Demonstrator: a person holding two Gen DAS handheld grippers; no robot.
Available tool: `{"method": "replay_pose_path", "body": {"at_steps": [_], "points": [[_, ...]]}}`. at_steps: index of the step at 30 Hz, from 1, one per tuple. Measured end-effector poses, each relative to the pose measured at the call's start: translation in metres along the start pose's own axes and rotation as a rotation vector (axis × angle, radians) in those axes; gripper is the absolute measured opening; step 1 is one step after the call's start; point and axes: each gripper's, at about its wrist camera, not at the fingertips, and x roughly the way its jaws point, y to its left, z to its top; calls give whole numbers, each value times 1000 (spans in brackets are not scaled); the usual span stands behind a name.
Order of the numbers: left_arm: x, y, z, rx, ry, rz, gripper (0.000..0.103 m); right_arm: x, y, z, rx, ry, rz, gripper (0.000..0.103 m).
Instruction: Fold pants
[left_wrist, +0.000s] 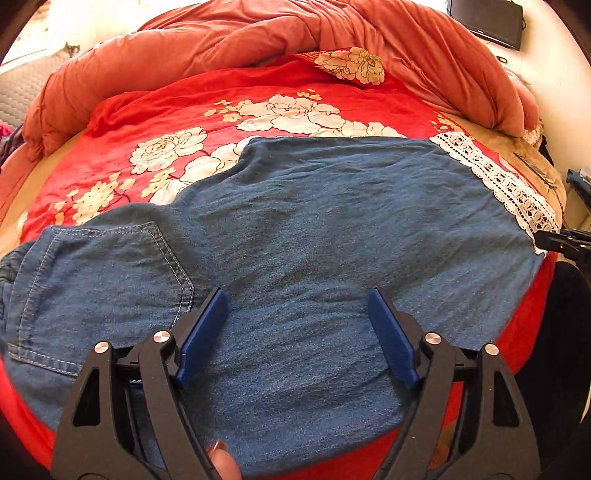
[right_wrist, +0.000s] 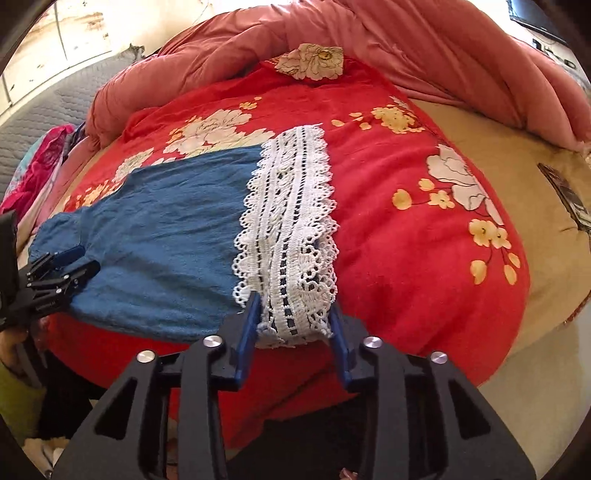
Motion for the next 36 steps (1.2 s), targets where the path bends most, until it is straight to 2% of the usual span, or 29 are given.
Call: {"method": "replay_pose_path", "body": {"at_steps": [3, 5, 9, 11, 12, 20, 27, 30, 36], "points": [[-3, 0, 0, -13, -13, 6, 72, -6, -5, -3, 31, -13, 7, 47], [-8, -2, 1, -21, -8, 5, 72, -13, -11, -6, 60, -36, 4, 57], [-21, -10, 5, -17, -7, -21, 73, -26, -14, -5, 76, -84, 4, 63], [-27, -17, 8, -11, -10, -28, 76, -34, -13, -3, 74, -116, 2, 76], [-30, -22, 12, -2, -11, -33, 77, -40, -13, -1, 79, -140, 3, 79], [-41, -63, 44, 86, -53, -69, 84, -66, 0, 3, 78, -256, 48, 93], [-26, -99, 80, 181, -61, -85, 88, -64, 10, 5, 81, -259, 61, 95], [-18, -109, 93, 210, -53, -88, 89, -59, 12, 6, 86, -253, 30, 95], [-5, -123, 117, 248, -40, -119, 90, -51, -6, 4, 190, -245, 9, 95]]}}
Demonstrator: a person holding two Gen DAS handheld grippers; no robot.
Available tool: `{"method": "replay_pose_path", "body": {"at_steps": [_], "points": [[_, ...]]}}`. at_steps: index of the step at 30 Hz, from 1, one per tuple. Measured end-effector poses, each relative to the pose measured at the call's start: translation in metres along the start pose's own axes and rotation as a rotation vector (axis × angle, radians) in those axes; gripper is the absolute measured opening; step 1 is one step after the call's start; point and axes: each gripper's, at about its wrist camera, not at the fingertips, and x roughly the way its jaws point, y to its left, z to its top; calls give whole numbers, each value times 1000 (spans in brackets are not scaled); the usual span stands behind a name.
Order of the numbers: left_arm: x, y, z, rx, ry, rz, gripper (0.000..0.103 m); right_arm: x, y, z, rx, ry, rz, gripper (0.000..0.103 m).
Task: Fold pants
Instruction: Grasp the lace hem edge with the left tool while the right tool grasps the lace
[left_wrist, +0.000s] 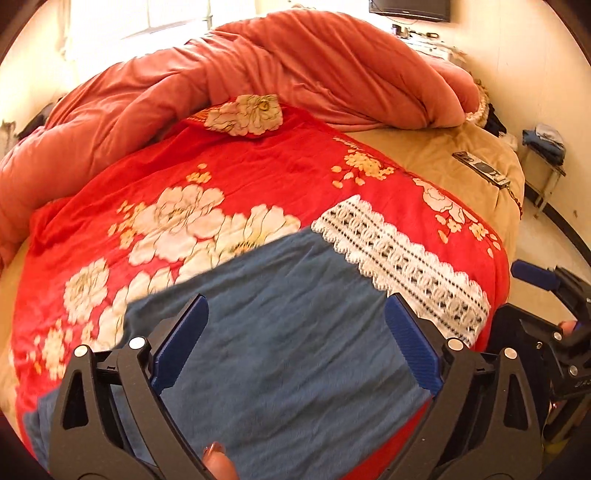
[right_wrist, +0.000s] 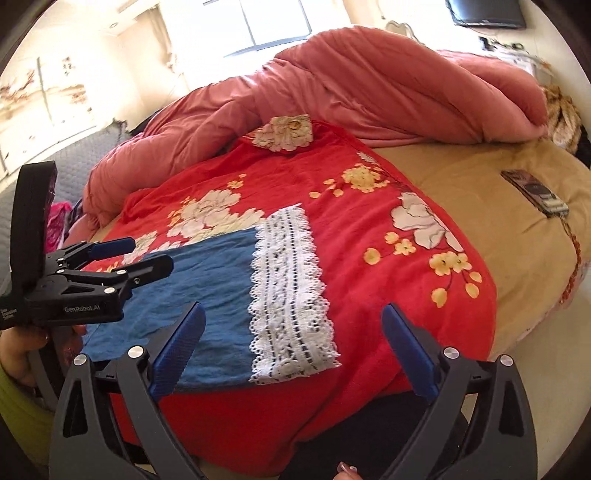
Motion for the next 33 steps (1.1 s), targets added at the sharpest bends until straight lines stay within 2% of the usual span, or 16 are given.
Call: {"method": "replay_pose_path", "body": {"at_steps": [8, 14, 18, 20, 21, 22, 23, 25, 27, 29, 31, 33], "points": [[36, 13, 37, 5, 52, -93, 90, 12, -4, -5, 58, 37, 47, 95], [75, 9, 67, 80, 100, -141, 90, 24, -6, -5, 100, 52, 62, 95], [108, 10, 80, 52, 165, -276, 82, 32, -12, -7, 125, 72, 68, 95], [123, 11, 83, 41, 192, -317, 79, 34, -13, -7, 127, 68, 61, 95], [130, 11, 84, 43, 211, -333, 77, 35, -12, -7, 123, 69, 73, 92], [139, 12, 84, 42, 227, -354, 75, 37, -12, -7, 119, 73, 86, 81], [144, 13, 84, 40, 236, -368, 70, 38, -11, -7, 113, 81, 95, 73], [154, 14, 83, 39, 253, -418, 67, 45, -6, -10, 84, 112, 112, 68], [161, 13, 80, 49, 265, -459, 64, 51, -6, -12, 94, 128, 140, 56], [166, 13, 77, 53, 280, -512, 60, 53, -10, -12, 116, 131, 176, 39], [170, 11, 74, 51, 292, -561, 60, 58, -14, -13, 144, 147, 197, 39], [173, 10, 72, 44, 298, -571, 60, 61, -15, -12, 159, 153, 202, 39]]}}
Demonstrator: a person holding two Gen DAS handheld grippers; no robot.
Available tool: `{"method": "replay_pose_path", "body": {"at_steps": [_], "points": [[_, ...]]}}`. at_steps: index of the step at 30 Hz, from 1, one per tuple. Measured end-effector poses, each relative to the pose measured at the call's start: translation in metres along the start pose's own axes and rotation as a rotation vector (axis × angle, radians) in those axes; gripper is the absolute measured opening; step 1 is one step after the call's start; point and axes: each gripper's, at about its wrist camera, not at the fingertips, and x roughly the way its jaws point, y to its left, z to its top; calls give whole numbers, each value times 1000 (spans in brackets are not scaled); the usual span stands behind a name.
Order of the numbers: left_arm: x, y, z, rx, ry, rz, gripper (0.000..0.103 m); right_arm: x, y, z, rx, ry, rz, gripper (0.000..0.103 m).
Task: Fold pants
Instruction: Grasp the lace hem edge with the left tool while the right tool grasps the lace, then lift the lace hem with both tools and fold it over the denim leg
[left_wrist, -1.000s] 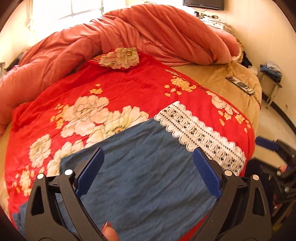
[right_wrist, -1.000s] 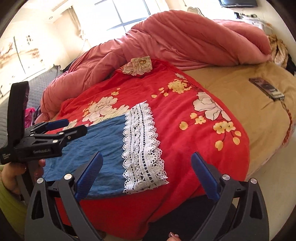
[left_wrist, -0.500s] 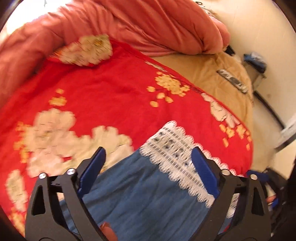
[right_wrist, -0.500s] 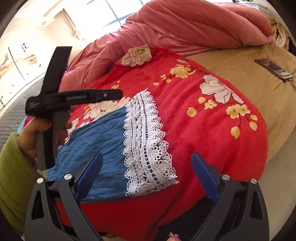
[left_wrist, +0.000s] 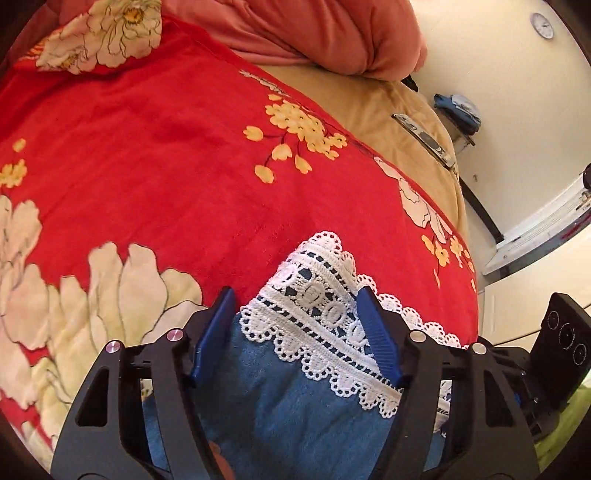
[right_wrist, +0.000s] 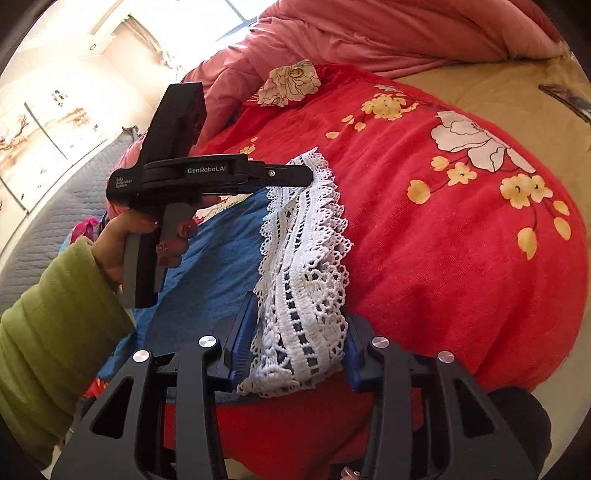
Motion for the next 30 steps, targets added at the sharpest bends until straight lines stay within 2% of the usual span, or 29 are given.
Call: {"method": "replay_pose_path", "body": {"at_steps": [4, 9, 12, 13, 17, 24, 28, 30], "points": [[4, -3, -2, 2, -5, 1, 59, 6, -3, 3, 28, 9, 24, 41], [0, -9, -3, 2, -8, 33, 44, 8, -3, 3, 27, 15, 46, 41], [-1, -8, -6, -10, -13, 52, 33, 9, -2, 4, 24, 11, 52, 33], [-4, -8, -6, -10, -23, 62, 28, 10, -3, 5, 24, 9, 63, 27], [-17, -8, -9, -27, -66, 73, 14, 12, 3, 6, -4, -1, 83, 25], [-47, -7, -20, -50, -138, 18, 12, 4, 21, 5, -87, -62, 122, 24], [-72, -8, -28, -64, -197, -22, 12, -6, 51, -1, -208, -106, 104, 24], [-89, -7, -36, -71, -229, -34, 12, -11, 66, -2, -240, -115, 125, 24]]}}
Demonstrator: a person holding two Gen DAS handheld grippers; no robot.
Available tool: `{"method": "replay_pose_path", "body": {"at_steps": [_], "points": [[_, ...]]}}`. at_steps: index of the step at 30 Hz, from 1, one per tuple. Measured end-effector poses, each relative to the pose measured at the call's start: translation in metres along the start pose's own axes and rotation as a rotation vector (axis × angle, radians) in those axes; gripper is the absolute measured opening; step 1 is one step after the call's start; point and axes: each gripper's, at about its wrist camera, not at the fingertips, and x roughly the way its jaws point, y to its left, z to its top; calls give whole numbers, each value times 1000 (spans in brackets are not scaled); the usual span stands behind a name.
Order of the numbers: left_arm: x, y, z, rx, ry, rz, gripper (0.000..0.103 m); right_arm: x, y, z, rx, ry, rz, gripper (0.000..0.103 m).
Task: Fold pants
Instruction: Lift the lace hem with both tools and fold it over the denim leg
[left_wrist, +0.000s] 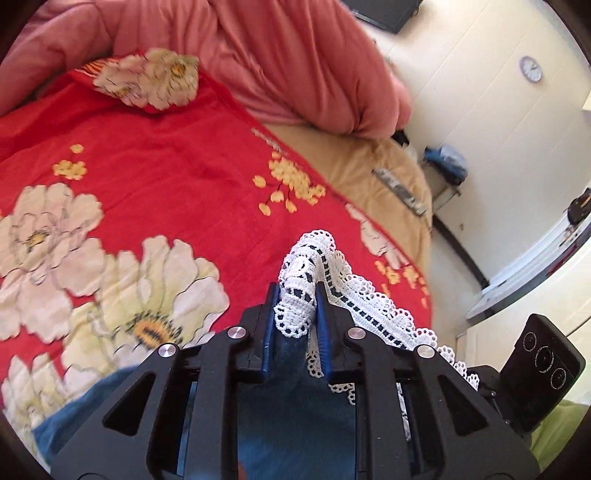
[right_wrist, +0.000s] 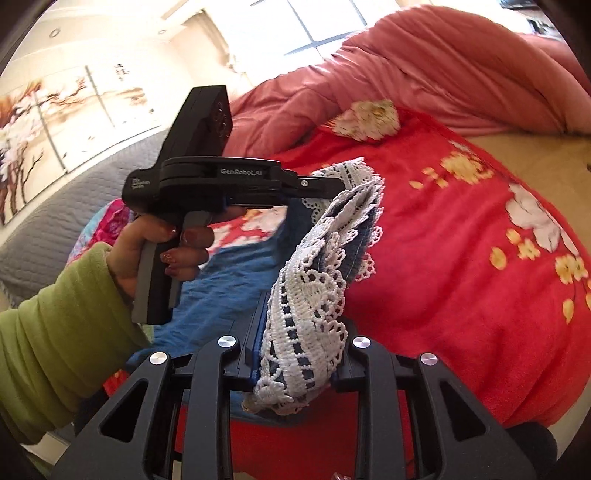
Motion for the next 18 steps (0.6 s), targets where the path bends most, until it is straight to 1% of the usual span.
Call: {"method": "replay_pose_path", "body": {"at_steps": [4, 9, 12, 15, 18], "points": [[-40, 9, -11, -24, -69, -11, 12, -1, 32, 13, -61, -16, 39, 24], [-76, 33, -29, -78, -128, 3, 12, 20, 77, 20, -173, 15, 58, 24], [-88, 53, -45, -148, -136, 66, 12, 45, 99, 16, -232, 67, 59, 24], [-96, 70, -63, -213, -144, 100, 12, 73, 115, 6, -269, 138, 57, 24], [-106, 92, -81, -311, -156, 123, 16, 89, 131, -6, -315, 183, 44, 24]]}}
